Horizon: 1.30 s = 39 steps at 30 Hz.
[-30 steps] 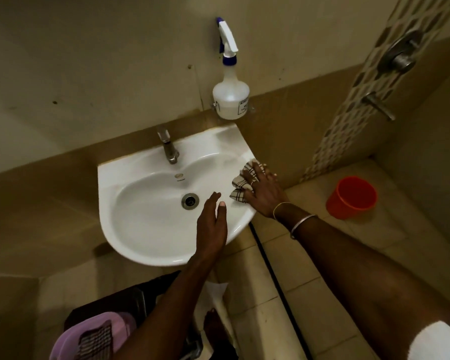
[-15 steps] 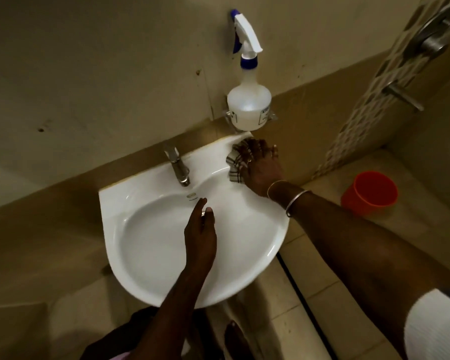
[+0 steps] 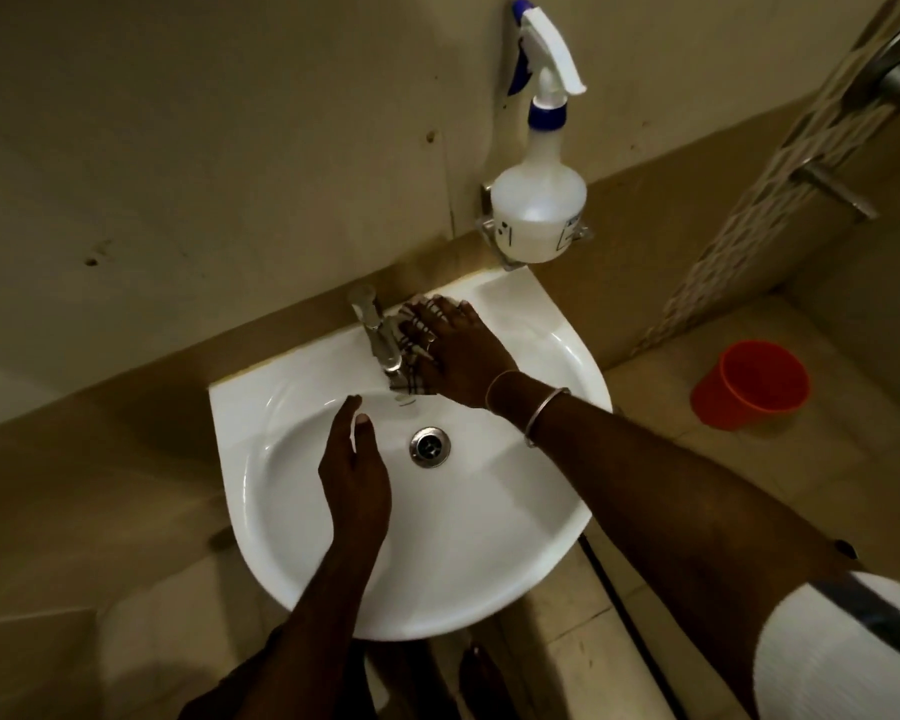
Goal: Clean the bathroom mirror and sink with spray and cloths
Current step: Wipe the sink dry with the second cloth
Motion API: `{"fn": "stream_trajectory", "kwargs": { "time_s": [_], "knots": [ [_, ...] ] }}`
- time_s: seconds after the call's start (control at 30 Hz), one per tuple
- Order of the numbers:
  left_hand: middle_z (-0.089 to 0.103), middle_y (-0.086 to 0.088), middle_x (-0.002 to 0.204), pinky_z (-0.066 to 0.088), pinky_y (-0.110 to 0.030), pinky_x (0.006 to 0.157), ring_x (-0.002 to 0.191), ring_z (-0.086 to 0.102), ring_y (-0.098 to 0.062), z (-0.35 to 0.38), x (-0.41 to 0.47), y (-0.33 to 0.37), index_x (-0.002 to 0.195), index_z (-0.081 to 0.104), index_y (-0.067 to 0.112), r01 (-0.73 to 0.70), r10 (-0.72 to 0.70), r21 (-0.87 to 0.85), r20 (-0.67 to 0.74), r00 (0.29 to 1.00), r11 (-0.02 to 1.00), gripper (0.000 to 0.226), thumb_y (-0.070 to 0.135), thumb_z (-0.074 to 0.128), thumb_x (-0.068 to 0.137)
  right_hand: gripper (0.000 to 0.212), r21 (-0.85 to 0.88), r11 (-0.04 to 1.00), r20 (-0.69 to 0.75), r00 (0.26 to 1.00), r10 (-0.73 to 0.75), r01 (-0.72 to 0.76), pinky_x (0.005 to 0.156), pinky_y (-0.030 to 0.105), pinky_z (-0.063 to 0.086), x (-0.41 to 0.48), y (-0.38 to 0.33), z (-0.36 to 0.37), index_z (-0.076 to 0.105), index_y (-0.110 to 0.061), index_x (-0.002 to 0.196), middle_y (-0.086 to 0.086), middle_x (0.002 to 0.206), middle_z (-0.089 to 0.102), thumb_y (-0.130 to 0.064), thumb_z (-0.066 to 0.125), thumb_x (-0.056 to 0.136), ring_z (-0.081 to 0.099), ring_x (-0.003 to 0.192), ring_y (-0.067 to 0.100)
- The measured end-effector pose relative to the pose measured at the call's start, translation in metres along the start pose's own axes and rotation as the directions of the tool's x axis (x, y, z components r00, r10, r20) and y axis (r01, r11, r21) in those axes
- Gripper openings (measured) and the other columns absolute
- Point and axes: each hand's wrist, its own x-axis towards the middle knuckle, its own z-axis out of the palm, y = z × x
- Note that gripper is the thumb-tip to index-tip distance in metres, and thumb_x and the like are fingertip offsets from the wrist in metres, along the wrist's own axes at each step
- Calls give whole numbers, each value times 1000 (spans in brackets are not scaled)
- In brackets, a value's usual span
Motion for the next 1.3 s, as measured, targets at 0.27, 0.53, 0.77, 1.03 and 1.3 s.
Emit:
{"fn": "stream_trajectory", "kwargs": {
  "time_s": [0.27,0.53,0.77,1.03,1.3],
  "knots": [
    [59,4,147,36,-28,115,138,50,-13,0,8,-5,142,59,26,-27,26,34,26,999,999,35,26,47,109,66,-111,919,-167,919,357,-378,118,62,25,-38,51,-12,29,-22,159,18,162,33,-52,27,100,33,146,44],
    [58,5,148,34,-23,114,139,49,-10,-13,22,-11,144,58,25,-24,24,30,-3,1000,999,36,26,45,110,69,22,835,-188,818,543,-550,123,62,15,-14,10,5,27,-19,160,19,163,29,-52,37,100,26,150,43],
    [56,4,149,32,-21,111,139,48,-12,-16,23,-11,144,57,27,-26,26,36,-2,1000,999,37,30,43,111,71,-17,998,-80,995,51,-52,119,59,27,8,-9,11,38,-26,156,8,162,36,-61,47,95,31,149,36],
    [57,4,149,32,-22,113,140,48,-12,-6,25,-5,144,58,24,-52,51,45,25,998,998,36,25,45,110,71,-109,956,-90,961,262,-271,123,61,13,-14,29,-3,24,-24,162,12,167,26,-57,24,98,23,153,39],
    [56,5,149,31,-14,109,140,47,-9,-3,25,-7,143,58,23,-41,41,15,9,999,999,35,24,46,110,79,7,824,-137,815,563,-567,124,64,1,-16,20,6,15,-10,163,24,166,18,-54,29,99,15,153,46]
  ]
}}
